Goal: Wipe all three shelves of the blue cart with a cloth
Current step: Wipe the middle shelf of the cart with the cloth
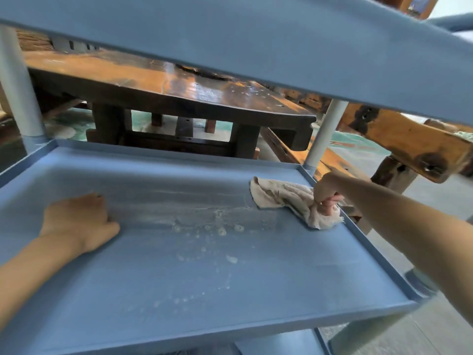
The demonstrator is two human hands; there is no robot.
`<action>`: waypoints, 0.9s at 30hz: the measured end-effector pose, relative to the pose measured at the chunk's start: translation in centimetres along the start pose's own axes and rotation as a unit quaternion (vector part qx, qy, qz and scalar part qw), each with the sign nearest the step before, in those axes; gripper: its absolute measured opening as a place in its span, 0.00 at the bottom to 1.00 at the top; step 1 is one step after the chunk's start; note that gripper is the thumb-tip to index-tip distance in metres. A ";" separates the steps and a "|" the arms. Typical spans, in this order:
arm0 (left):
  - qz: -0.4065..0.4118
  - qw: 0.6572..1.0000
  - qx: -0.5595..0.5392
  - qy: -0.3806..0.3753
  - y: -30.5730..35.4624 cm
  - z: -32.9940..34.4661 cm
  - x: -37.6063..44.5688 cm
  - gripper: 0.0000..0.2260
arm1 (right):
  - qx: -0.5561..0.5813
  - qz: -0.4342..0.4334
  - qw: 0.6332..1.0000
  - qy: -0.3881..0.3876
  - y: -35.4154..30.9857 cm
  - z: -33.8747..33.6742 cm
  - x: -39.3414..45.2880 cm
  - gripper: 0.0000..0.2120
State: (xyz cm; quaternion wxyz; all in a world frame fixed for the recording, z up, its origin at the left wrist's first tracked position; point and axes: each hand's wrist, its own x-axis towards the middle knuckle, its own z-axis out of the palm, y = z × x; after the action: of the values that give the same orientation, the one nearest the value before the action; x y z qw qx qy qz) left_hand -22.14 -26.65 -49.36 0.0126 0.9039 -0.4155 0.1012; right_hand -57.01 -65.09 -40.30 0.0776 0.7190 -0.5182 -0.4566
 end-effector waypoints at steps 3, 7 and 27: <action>0.010 1.000 -0.014 -0.013 -1.0 0.1 -0.3 0.13 | 0.114 0.000 0.987 -0.110 0.6 0.3 -1.0 0.18; 0.016 0.998 -0.055 -0.040 -1.8 -0.6 -0.9 0.13 | 0.162 -0.061 0.955 0.240 -0.5 0.7 -0.6 0.10; -0.154 0.980 -0.119 -0.042 -15.5 0.2 -2.7 0.29 | 0.394 -0.039 0.856 0.332 -15.2 3.8 -7.8 0.25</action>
State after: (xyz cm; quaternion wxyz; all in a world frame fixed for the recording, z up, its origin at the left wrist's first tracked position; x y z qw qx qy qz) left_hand -12.13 -14.48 -49.17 0.1183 0.9523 -0.2810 0.0100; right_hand -49.88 -50.49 -46.86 -0.0626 0.8179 -0.5699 0.0486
